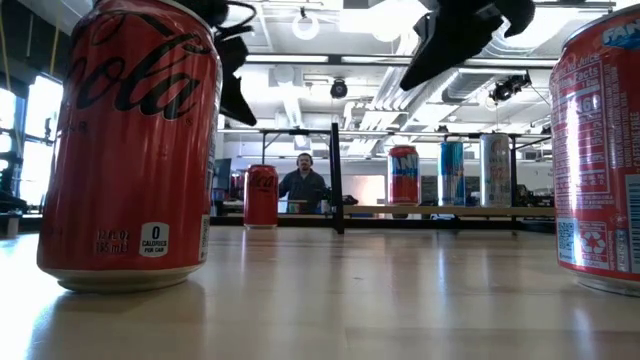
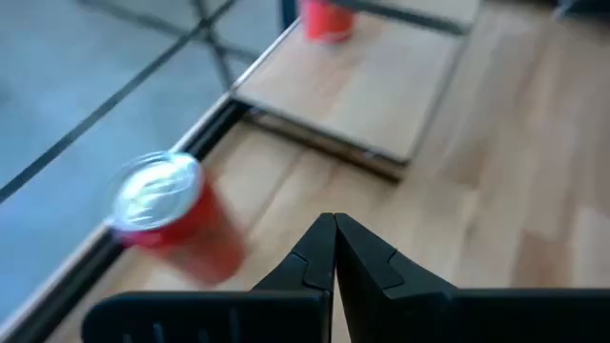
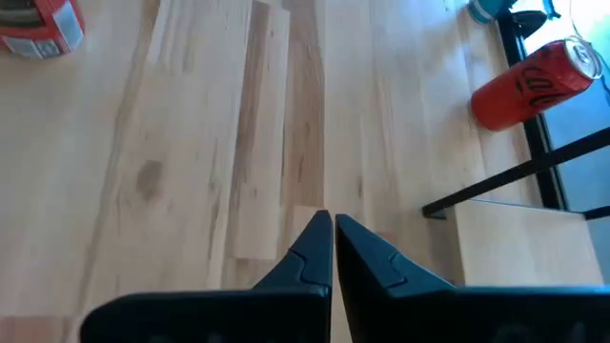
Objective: Place canned beverage on shelf
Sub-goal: Put the top red-black soda can on the shelf
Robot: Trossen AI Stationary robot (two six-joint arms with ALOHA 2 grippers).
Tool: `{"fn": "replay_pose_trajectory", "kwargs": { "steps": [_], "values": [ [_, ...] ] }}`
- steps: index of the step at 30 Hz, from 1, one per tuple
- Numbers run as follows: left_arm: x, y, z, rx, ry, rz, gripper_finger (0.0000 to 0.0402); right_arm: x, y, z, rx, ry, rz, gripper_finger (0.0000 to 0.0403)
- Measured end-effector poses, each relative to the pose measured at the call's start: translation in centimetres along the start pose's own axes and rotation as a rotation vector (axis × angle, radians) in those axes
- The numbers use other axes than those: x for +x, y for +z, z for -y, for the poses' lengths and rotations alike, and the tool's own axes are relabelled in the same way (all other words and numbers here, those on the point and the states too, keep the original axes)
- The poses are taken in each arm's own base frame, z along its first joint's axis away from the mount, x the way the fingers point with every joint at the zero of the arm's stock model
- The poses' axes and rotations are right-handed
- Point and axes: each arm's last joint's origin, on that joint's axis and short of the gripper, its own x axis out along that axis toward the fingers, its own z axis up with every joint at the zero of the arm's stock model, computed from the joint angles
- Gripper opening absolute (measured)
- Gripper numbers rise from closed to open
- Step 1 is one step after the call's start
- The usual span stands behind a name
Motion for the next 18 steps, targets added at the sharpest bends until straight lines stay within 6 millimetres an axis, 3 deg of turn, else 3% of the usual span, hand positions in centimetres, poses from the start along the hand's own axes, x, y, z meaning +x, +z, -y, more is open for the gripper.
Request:
{"fn": "replay_pose_trajectory", "kwargs": {
  "steps": [3, 9, 14, 18],
  "values": [
    [-0.1, 1.7, -1.8, -0.007, 0.041, -0.106, 0.0000, 0.9, -0.8, 0.7, -0.010, -0.013, 0.014, 0.0000],
    [1.4, 4.2, -4.6, 0.006, 0.031, -0.306, 0.0000, 2.5, -6.0, 2.9, 0.084, -0.021, 0.108, 0.0000],
    [3.8, 6.2, -6.5, 0.011, 0.045, -0.413, 0.0004, 0.7, -8.9, 4.5, 0.126, -0.119, 0.339, 0.0000],
    [5.5, 7.6, -7.4, -0.003, 0.042, -0.498, 0.0036, -1.8, -10.1, 5.7, 0.104, -0.227, 0.535, 0.0000]
  ]
}}
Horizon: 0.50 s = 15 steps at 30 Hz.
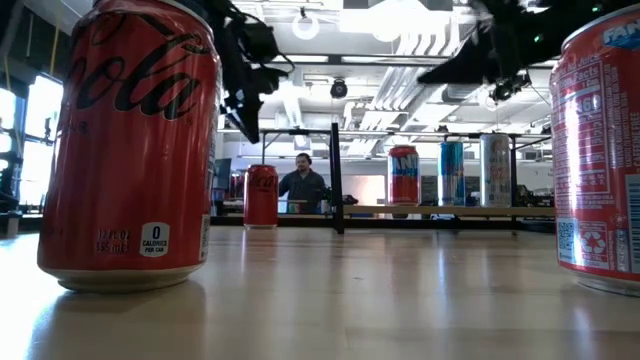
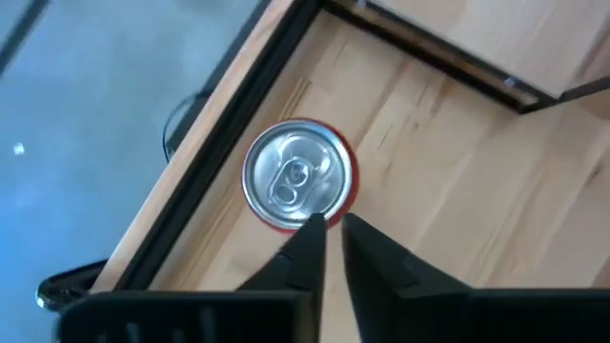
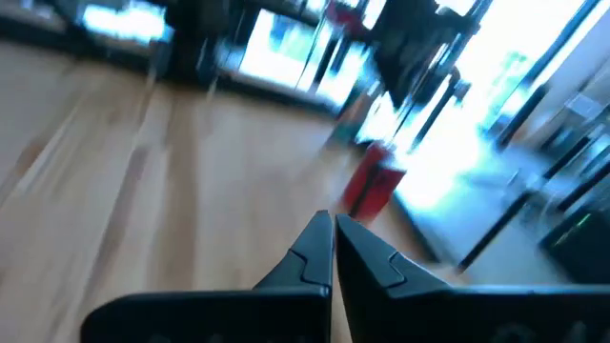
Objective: Place canned beverage on shelf
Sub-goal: Put the top red-black soda can on the shelf
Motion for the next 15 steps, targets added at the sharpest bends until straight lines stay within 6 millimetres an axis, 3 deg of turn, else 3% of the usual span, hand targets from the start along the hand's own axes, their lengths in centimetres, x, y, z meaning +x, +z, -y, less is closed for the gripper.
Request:
{"fn": "replay_pose_trajectory", "kwargs": {
  "steps": [7, 15],
  "values": [
    [1.4, 2.3, -0.3, -0.061, -0.009, -0.121, 0.0144, -2.8, 1.3, 1.9, -0.025, -0.077, 0.136, 0.0000],
    [2.7, 4.1, -0.5, -0.138, -0.005, -0.159, 0.0272, -2.7, 1.0, 1.6, -0.072, -0.032, 0.106, 0.0000]
  ]
}}
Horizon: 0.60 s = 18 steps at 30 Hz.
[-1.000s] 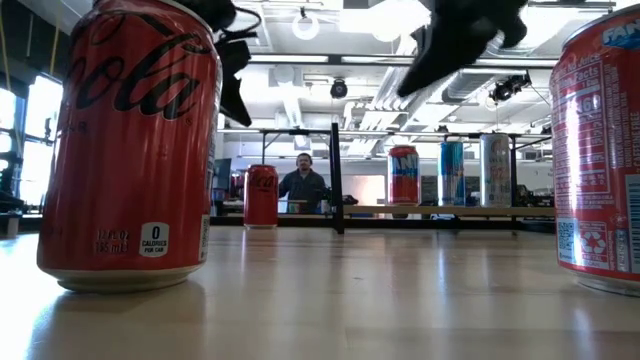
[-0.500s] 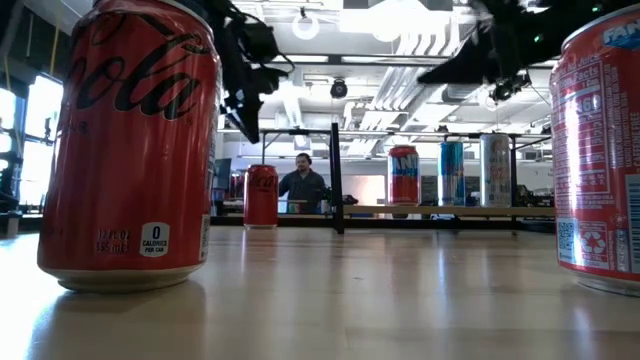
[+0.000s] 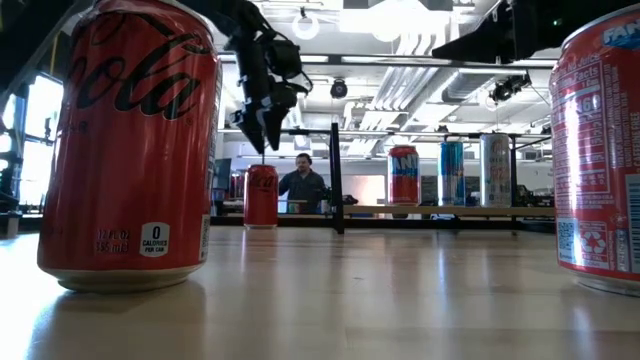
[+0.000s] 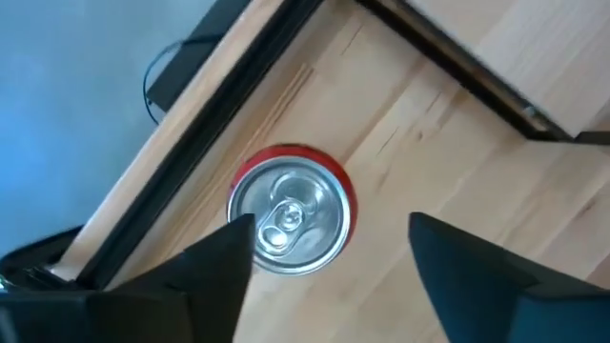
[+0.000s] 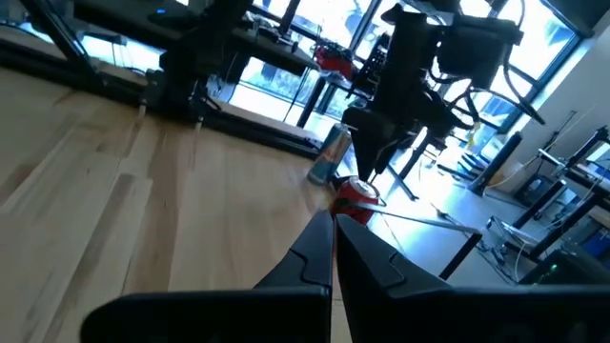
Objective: Place canned beverage on shelf
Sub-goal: Put the top red-black soda can on the shelf
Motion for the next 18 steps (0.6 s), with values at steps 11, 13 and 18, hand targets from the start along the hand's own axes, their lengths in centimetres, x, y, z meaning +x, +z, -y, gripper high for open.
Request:
{"fn": "replay_pose_trajectory", "kwargs": {
  "steps": [11, 13, 18],
  "values": [
    [2.3, 0.1, -0.7, 0.000, 0.055, -0.087, 0.0311, 0.6, -0.3, -0.3, 0.000, 0.012, -0.026, 0.0000],
    [2.6, 0.1, -0.9, -0.005, 0.058, -0.097, 0.0311, 0.6, -0.4, -0.3, 0.008, 0.012, -0.026, 0.0000],
    [3.2, 0.3, -1.0, 0.001, 0.052, -0.097, 0.0311, 0.6, -0.3, -0.3, 0.017, 0.011, -0.025, 0.0000]
  ]
}}
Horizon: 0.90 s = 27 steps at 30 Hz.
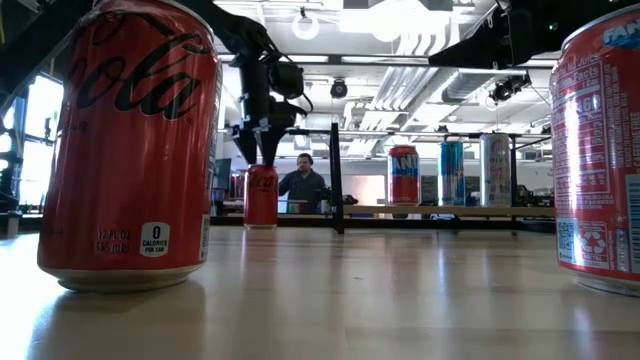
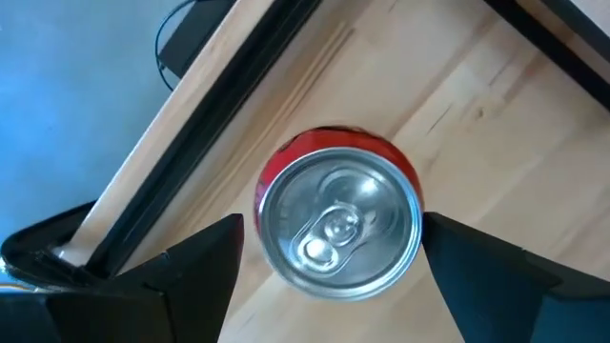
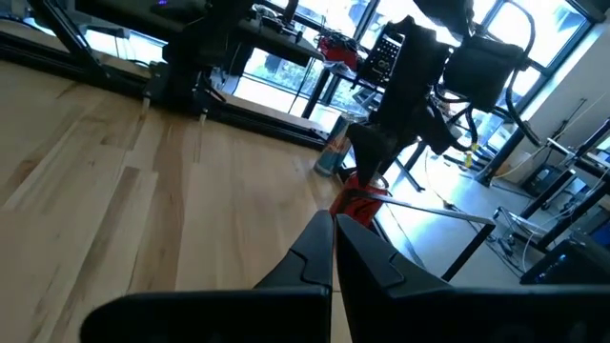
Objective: Place canned beverage on shelf
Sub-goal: Put the top red-black soda can on the shelf
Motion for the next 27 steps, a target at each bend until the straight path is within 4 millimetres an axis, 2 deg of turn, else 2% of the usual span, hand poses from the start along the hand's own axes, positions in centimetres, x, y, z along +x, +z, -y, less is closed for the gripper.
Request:
{"fn": "replay_pose_trajectory", "kwargs": {
  "steps": [8, 16, 27],
  "values": [
    [0.7, 0.1, 0.1, 0.005, -0.007, -0.012, 0.0305, 0.0, 0.0, 0.0, 0.000, 0.000, 0.000, 0.0000],
    [0.5, -0.1, 0.3, 0.025, -0.043, -0.034, 0.0232, 0.0, 0.0, 0.0, 0.000, 0.000, -0.001, 0.0000],
    [-1.0, -1.7, 2.5, 0.135, -0.061, -0.128, 0.0230, 0.0, 0.0, 0.0, -0.001, 0.001, -0.002, 0.0000]
  ]
}}
